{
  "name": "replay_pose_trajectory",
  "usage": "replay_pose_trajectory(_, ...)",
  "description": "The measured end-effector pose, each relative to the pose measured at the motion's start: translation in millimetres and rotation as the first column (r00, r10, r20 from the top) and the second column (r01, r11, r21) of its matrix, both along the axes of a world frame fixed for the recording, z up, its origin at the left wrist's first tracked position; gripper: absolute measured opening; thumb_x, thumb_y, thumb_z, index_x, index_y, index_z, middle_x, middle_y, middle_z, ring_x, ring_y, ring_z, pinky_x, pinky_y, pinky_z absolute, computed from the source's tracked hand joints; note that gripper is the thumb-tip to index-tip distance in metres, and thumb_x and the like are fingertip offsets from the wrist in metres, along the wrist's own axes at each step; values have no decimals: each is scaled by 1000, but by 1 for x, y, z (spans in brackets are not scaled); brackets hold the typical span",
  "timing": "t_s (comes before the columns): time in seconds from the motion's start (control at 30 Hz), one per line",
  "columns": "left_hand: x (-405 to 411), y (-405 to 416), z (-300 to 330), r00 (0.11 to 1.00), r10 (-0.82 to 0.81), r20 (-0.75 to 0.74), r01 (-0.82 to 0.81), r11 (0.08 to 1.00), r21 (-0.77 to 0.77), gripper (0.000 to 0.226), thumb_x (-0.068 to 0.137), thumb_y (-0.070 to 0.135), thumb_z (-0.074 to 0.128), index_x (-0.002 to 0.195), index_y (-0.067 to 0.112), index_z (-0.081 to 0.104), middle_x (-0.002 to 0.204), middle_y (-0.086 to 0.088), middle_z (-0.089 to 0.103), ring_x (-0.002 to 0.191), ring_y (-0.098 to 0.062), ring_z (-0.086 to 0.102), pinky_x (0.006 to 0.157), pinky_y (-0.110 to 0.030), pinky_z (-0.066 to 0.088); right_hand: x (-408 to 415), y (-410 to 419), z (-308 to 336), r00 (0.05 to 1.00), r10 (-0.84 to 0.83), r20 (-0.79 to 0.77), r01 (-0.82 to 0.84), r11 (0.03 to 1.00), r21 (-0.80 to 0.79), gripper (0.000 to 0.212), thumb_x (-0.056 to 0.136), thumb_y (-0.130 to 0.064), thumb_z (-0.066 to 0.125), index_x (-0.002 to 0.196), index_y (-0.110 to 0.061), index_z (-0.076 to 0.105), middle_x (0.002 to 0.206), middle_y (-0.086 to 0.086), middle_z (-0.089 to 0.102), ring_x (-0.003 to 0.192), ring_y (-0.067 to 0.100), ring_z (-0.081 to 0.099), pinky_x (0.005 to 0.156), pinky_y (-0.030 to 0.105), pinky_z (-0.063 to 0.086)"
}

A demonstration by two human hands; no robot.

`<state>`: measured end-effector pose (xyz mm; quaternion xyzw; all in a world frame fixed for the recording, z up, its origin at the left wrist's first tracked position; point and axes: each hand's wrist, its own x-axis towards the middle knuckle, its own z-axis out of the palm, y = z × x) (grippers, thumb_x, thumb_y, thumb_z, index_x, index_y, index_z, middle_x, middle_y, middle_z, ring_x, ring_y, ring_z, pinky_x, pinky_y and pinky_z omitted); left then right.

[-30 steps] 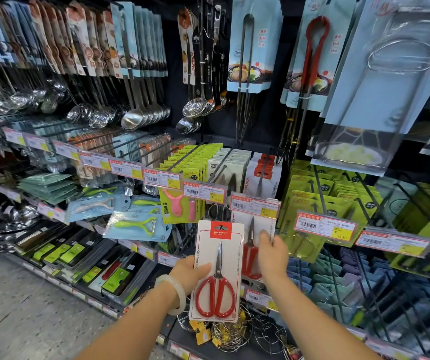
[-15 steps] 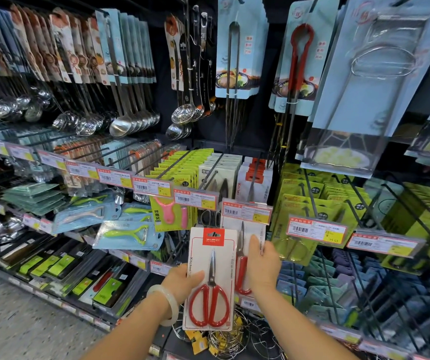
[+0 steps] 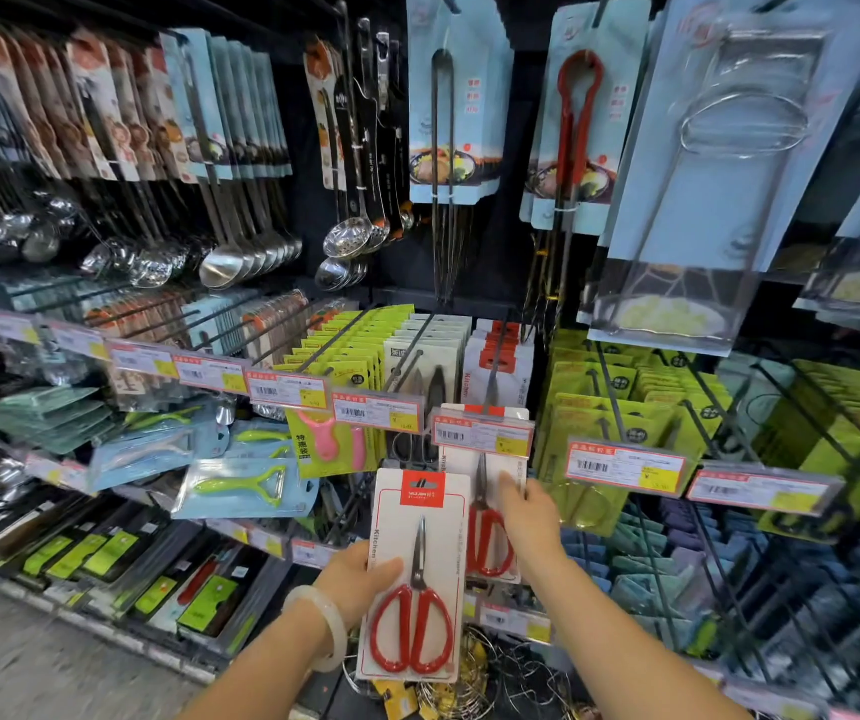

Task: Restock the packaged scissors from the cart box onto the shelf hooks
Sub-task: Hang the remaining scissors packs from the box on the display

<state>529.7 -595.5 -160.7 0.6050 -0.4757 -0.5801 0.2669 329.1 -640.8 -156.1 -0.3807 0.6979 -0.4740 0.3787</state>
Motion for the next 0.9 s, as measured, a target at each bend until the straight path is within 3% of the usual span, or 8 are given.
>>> replay_pose_trajectory(0.1,-4,-1,1,1000,-3,-1,3,1000,-18,25,93,13,54,117,11,61,111,-12,70,103,-29,66,97,-49,49,-5,-18,4,1000,10,13,-12,985,170,46,97,-42,38,129,-10,43,119,12,54,109,29,54,83,32,40)
replay_pose_trajectory(0.23,-8,-4,2,1000,1,-26,-2,1000,-10,24,94,11,53,116,11,60,114,-13,68,105,-30,65,97,-50,49,-13,-24,16,980,-115,164,71,965,253,66,92,-55,40,139,-10,34,138,15,47,125,32,47,100,41,38)
replay_pose_trajectory(0.3,-10,-4,2,1000,9,-29,-9,1000,-9,23,94,11,53,115,11,60,114,-12,68,105,-29,64,98,-49,49,-13,-12,16,981,-94,169,52,970,238,62,90,-60,40,125,-9,49,127,13,55,119,31,52,97,40,41)
replay_pose_trajectory(0.37,-11,-6,0,1000,17,-26,-17,1000,-23,20,93,11,54,112,13,61,113,-11,69,105,-28,65,97,-48,49,-10,7,12,947,63,314,-142,962,234,61,84,-64,44,110,-11,58,105,8,66,103,27,62,87,38,47)
replay_pose_trajectory(0.47,-17,-8,-2,998,47,-37,-48,998,-26,20,93,13,55,111,16,62,109,-10,70,100,-27,66,94,-48,52,-2,31,-1,852,386,353,-458,876,148,30,89,-41,57,99,-14,66,94,1,74,84,13,69,72,26,54)
replay_pose_trajectory(0.57,-23,-10,-6,997,66,-28,-67,997,-34,27,92,14,57,119,11,61,111,-12,69,102,-30,66,94,-49,51,3,41,-13,894,385,231,-417,903,107,11,92,-22,57,97,-17,66,91,0,73,76,11,70,63,24,54)
replay_pose_trajectory(0.73,-28,-12,-6,1000,24,20,-23,999,-37,33,91,20,58,122,11,59,112,-11,68,104,-30,65,95,-48,50,-2,46,-12,899,382,213,-409,907,101,11,93,-22,55,90,-24,65,84,-6,74,70,7,71,58,20,54)
replay_pose_trajectory(0.9,-35,-11,4,1000,3,23,-1,997,-71,26,90,25,60,114,16,62,111,-7,69,103,-26,65,95,-46,50,-7,48,-3,909,399,123,-409,910,67,13,95,-23,51,99,-17,62,85,-2,70,62,3,67,50,17,50)
